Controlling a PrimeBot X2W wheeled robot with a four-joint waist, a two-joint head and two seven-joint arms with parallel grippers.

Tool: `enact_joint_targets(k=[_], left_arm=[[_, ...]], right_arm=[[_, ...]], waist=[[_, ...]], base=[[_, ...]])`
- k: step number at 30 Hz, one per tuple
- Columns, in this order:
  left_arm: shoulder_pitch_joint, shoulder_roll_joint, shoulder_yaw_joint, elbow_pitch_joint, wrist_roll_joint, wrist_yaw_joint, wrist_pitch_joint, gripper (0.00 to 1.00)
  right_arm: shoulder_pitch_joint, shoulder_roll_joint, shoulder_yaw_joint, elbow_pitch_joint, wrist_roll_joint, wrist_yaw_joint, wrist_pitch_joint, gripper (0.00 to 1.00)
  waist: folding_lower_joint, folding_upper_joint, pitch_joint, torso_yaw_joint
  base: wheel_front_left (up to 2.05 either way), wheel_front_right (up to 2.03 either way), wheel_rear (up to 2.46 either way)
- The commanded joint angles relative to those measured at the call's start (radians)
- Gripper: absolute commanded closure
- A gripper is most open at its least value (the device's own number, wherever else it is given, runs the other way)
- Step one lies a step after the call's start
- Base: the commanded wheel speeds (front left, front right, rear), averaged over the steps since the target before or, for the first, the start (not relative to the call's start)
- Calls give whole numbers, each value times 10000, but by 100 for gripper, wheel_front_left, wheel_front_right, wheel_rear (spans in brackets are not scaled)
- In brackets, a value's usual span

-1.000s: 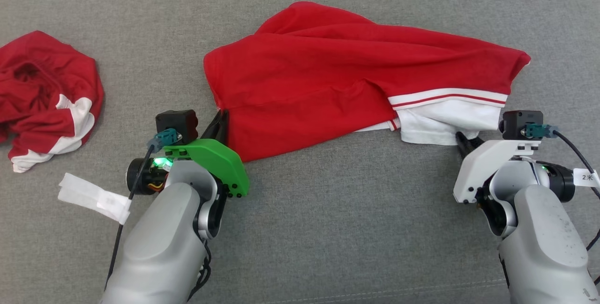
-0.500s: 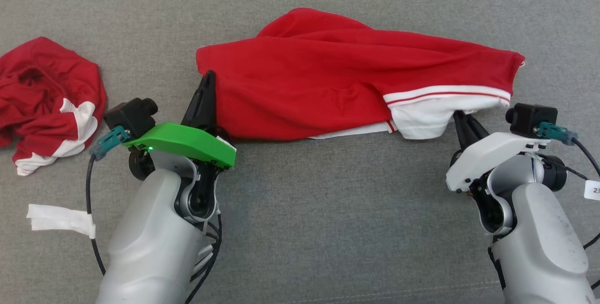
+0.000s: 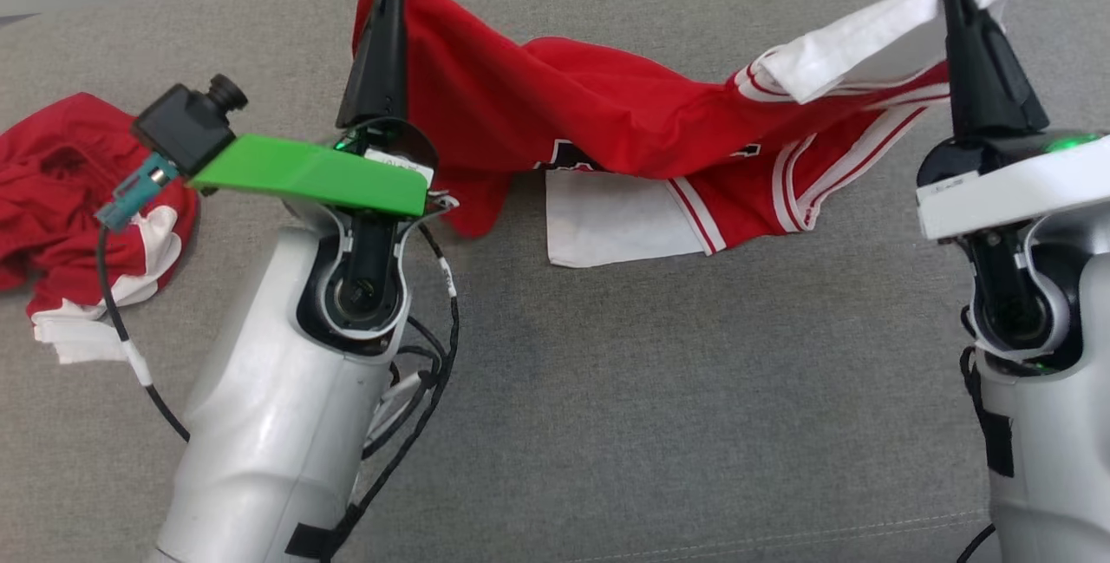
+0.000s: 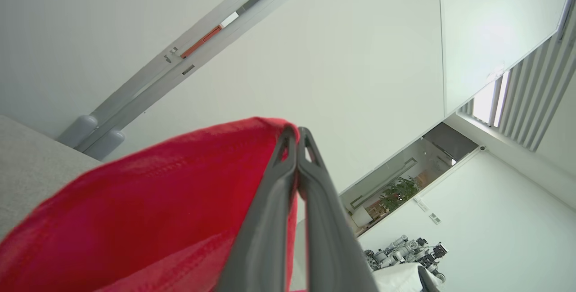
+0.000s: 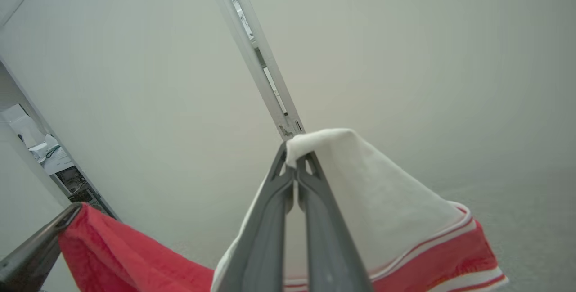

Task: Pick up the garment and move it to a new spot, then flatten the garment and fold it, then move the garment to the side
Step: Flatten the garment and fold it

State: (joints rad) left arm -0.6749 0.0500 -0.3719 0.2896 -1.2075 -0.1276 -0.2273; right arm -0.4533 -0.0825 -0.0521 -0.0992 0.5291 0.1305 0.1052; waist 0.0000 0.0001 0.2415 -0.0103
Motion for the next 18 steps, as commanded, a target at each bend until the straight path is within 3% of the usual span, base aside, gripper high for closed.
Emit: enact_joint_targets(k=[1,10,18], left_arm=[[-323,81,56,-130,-249,-40,138,100],[-2215,666,557,-476,-868,-41,885,100],[-3795,1145,1026,-218,-1071,258,1423,100]], right_arm=[[-271,-146,-7,-252,93,5,94,100],[-2485,-885,298,-843,190,5,783,100],[-4970,-664,-62,400,683,5,921,100]], waist=[[0,-1,21,-87],[0,-1,377,-499],[0,-1,899,-841]], base=[[0,0,0],[0,0,0],[0,0,0]])
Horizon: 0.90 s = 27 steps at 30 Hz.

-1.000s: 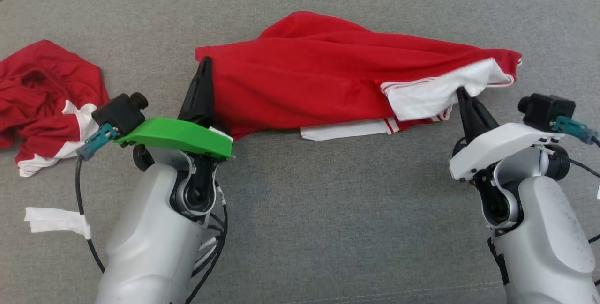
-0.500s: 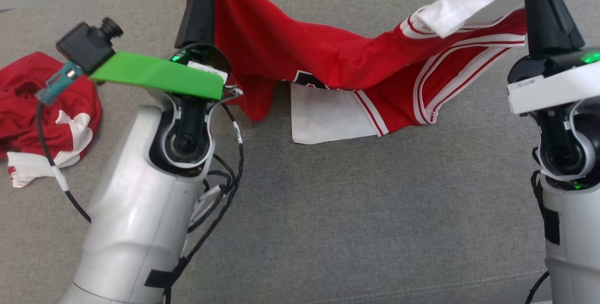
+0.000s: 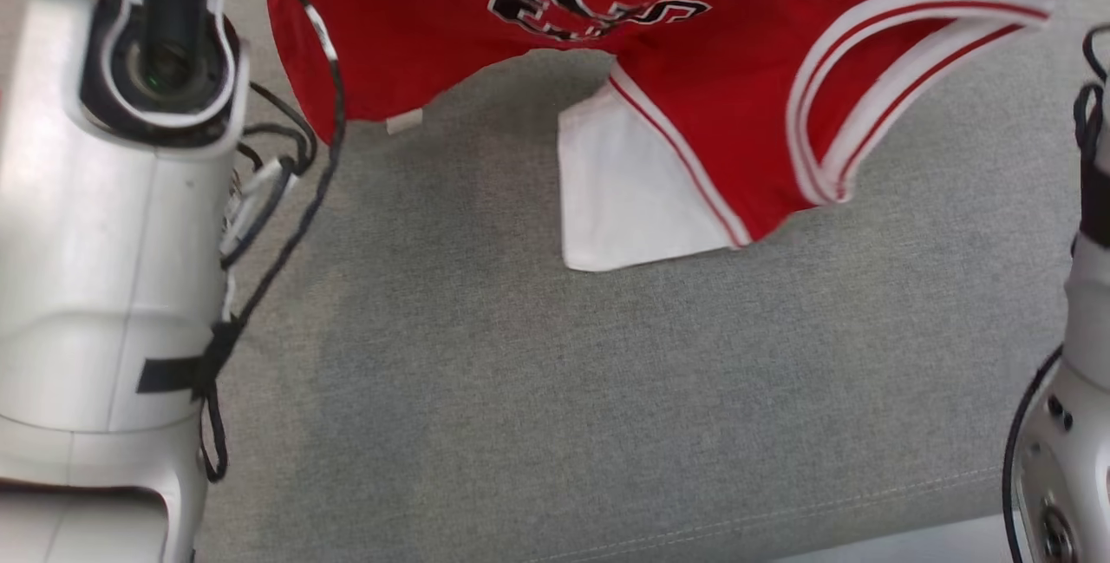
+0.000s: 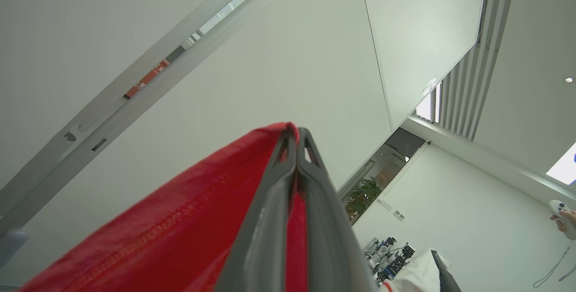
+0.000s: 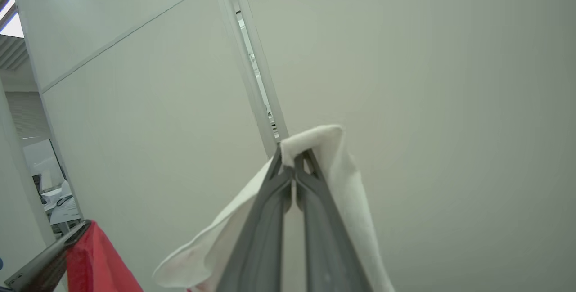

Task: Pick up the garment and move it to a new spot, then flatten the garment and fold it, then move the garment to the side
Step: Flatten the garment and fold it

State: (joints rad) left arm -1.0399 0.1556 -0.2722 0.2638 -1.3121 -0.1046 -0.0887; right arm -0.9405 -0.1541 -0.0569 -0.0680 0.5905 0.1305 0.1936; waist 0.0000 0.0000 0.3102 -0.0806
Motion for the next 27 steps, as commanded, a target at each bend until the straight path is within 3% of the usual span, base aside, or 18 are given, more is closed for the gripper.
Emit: enact_joint_targets(k=[1,5,9,12,15,17,22,27], left_arm=[[-275,137,47,119,43,80,46,100],[-1032,191,236,681,233,218,-175,100],[-2185,279,358,1276,902,18,-1030,100],[-3235,199,464,1109,1289,-214,-1527,100],[-3815,221,443,515,1591,-259,-1704,100],[-3876,335,392,-22,1645,-265,-1763,100],[-2378,417,7,-699,1415,-260,-1744,100],[204,301,-956,-443,1169,-262,-1754,100]], right_arm=[[-333,131,-52,423,167,3,151,100],[-1674,609,-446,2425,551,5,321,100],[-3446,890,-427,4080,641,8,-808,100],[-4752,933,-34,4190,892,7,-2468,100],[-5466,486,344,4047,972,5,-3910,100],[-5670,143,582,3965,1011,5,-4299,100],[-4316,-736,1615,4374,1357,5,-4356,100],[-1684,-1494,3235,4448,2067,5,-3823,100]], waist=[[0,0,309,-171],[0,0,909,-416],[0,0,1489,-621],[0,0,1698,-634],[0,0,1747,-573],[0,0,1741,-524],[0,0,1727,-345],[0,0,1498,-102]], base=[[0,0,0],[0,0,0],[0,0,0],[0,0,0],[0,0,0],[0,0,0],[0,0,0],[0,0,0]])
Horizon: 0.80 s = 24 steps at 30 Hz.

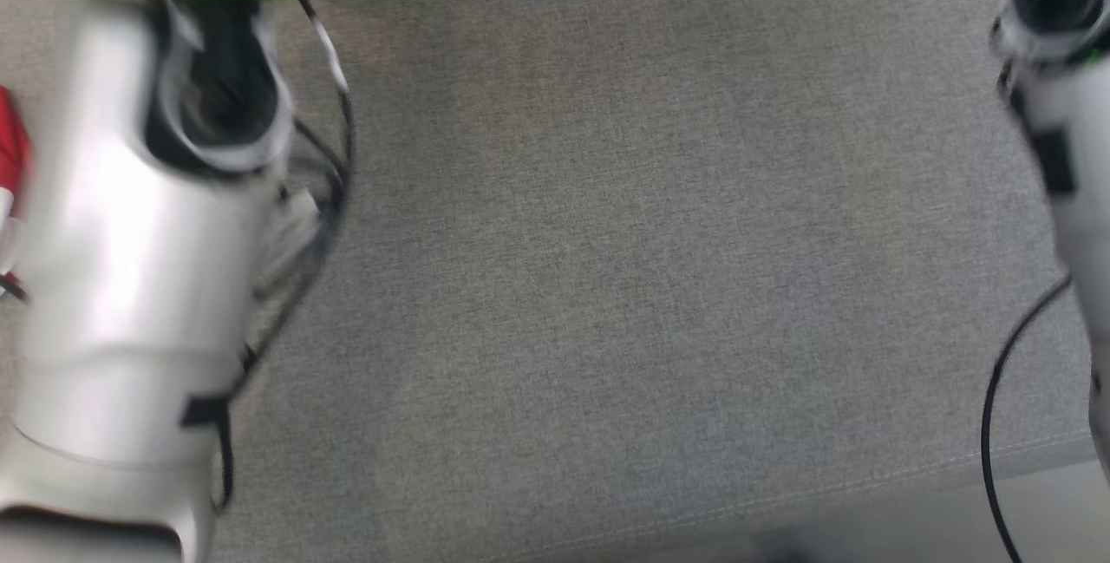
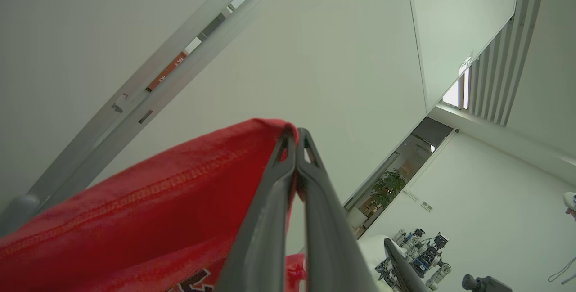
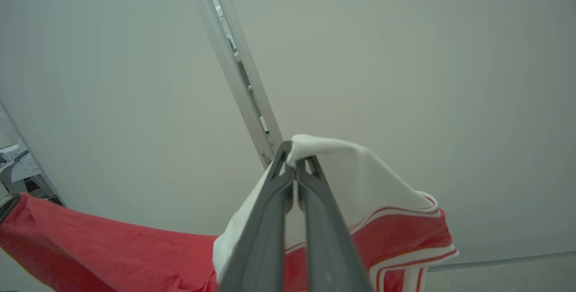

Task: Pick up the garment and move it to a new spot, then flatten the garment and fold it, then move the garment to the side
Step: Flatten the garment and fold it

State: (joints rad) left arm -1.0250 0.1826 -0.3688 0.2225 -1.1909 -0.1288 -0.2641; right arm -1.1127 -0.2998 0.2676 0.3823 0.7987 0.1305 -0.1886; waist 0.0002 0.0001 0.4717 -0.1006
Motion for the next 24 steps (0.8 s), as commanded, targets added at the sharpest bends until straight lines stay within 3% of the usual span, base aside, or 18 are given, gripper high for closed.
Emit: enact_joint_targets(k=[1,6,12,19,24], left_arm=[[557,12,-139,28,-153,-21,2,100],[3388,247,-893,7,-529,-22,5,100],[5760,964,-1852,58,-795,-23,3,100],[7209,1334,-1556,363,-1160,-23,2,100],[7758,1609,-1658,531,-1372,-23,2,100]], right_arm=[[563,-234,263,-134,47,5,87,100],[3682,-1136,1123,-728,989,5,1424,100],[6867,-1655,402,-1437,1487,5,3109,100],[9389,-796,-1305,-2440,1055,5,5247,100],[10920,109,-2545,-3592,67,5,7772,100]], waist=[[-2,-1,-192,126],[-2,-1,-845,270],[-2,-1,-1698,454],[-2,-1,-2332,681],[-2,-1,-2629,777]], base=[[0,0,0],[0,0,0],[0,0,0],[0,0,0],[0,0,0]])
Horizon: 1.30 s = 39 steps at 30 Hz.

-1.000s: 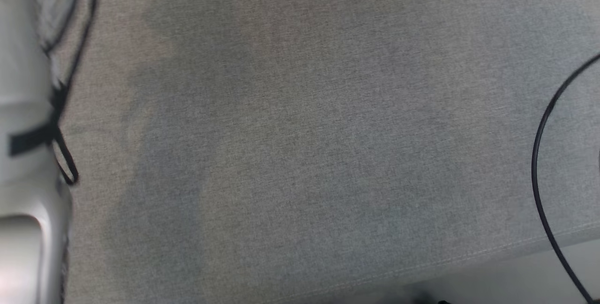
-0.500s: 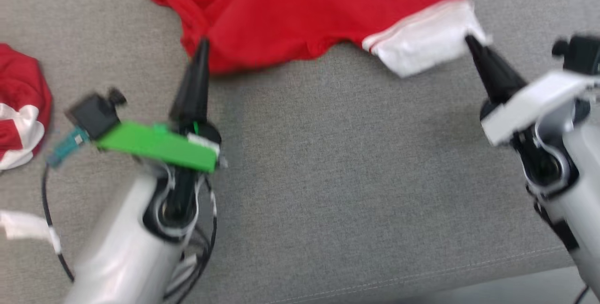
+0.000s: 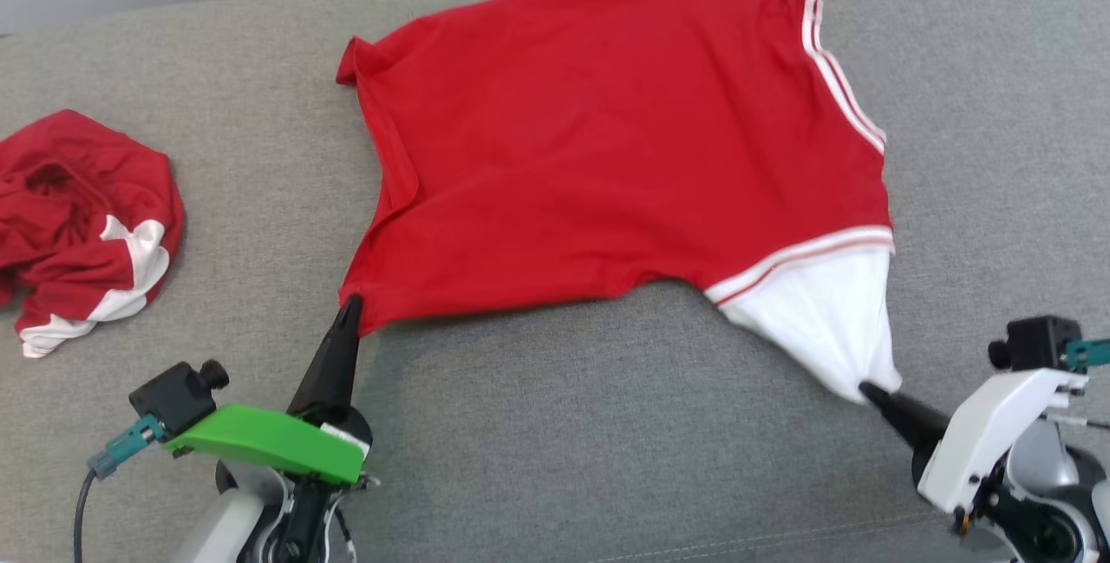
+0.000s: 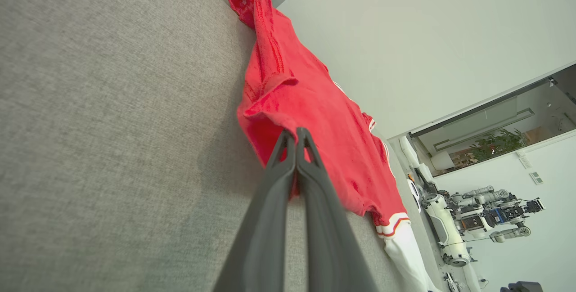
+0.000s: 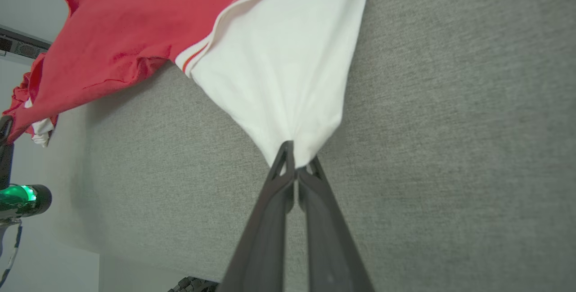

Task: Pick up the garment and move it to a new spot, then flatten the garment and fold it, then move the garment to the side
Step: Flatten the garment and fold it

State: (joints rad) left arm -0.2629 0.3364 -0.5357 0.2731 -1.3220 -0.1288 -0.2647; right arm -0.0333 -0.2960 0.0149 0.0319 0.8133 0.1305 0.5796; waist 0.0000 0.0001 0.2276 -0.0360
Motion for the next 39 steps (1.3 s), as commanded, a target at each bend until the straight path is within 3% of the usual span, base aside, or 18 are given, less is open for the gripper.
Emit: enact_joint_targets(k=[1,9,17,26,31,39], left_arm=[[209,165,-4,95,-61,-23,10,100],[710,142,525,626,-380,156,13,100],[1129,601,22,501,-41,844,727,100],[837,570,97,-626,-336,1072,1045,100],[300,371,161,-899,-325,1304,1180,100],[-808,-6,35,-529,-137,1979,1506,100]], right_arm=[[342,250,-209,-369,-202,5,534,100],[1986,1862,-1453,-2811,-1147,5,4033,100],[2822,2404,-2044,-4026,-1471,5,5933,100],[1151,2455,-2434,-4178,-1036,5,4756,100],[-273,2370,-2452,-3563,-1204,5,4247,100],[-2557,1649,-2030,-2068,-1450,5,3249,100]], waist=[[0,-1,-215,137],[0,-1,-292,227],[0,-1,-224,343],[0,-1,-90,443],[0,-1,32,563],[0,-1,396,702]], base=[[0,0,0],[0,0,0],[0,0,0],[0,0,0],[0,0,0],[0,0,0]])
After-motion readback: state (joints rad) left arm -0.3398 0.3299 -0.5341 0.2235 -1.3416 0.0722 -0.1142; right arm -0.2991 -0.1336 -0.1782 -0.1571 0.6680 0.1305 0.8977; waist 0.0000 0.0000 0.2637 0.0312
